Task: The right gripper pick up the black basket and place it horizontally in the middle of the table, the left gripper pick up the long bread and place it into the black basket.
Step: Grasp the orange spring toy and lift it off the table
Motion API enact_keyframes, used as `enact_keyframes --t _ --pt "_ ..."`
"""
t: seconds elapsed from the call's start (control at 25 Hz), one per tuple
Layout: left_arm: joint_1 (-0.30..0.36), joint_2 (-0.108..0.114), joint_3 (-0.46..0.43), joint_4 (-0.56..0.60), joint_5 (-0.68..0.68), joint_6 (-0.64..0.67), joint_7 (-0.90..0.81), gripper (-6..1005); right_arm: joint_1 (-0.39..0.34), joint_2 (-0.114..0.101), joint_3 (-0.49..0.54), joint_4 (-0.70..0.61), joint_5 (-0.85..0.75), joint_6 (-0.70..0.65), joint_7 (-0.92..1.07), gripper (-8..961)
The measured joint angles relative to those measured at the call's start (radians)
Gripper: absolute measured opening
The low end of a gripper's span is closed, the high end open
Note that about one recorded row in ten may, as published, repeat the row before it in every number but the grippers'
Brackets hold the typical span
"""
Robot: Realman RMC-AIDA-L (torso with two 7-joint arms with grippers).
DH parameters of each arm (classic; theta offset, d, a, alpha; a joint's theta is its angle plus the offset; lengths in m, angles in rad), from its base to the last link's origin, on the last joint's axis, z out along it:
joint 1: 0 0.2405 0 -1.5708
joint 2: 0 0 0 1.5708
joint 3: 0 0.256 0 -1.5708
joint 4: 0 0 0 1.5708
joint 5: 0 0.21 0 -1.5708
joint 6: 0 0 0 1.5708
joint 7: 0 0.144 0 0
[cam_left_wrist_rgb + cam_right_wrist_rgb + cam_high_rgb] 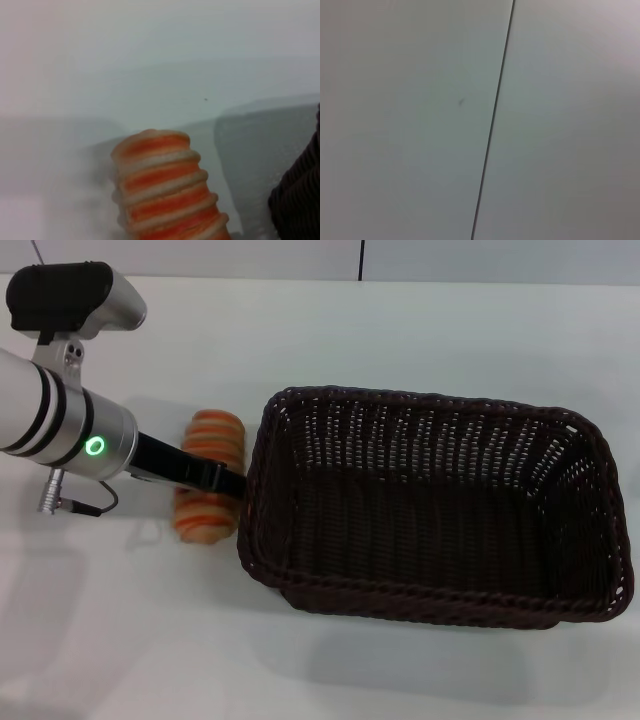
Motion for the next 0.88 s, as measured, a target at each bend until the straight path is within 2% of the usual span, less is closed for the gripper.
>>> enact_keyframes --t 0.6,0.84,0.88 --pt "-0.010 -0.001 0.000 0.023 0.056 0.016 0.006 700 0.002 0.001 0.003 -0.010 -0.002 0.000 0.000 280" --pt "-0.006 0.001 -0.008 0.008 0.066 0.019 0.008 510 0.002 0.001 0.003 -0.010 -0.002 0.004 0.000 280" --pt "-0.005 0.002 -0.012 0.002 0.069 0.019 0.009 453 0.002 0.001 0.003 -0.010 -0.002 0.006 0.000 280"
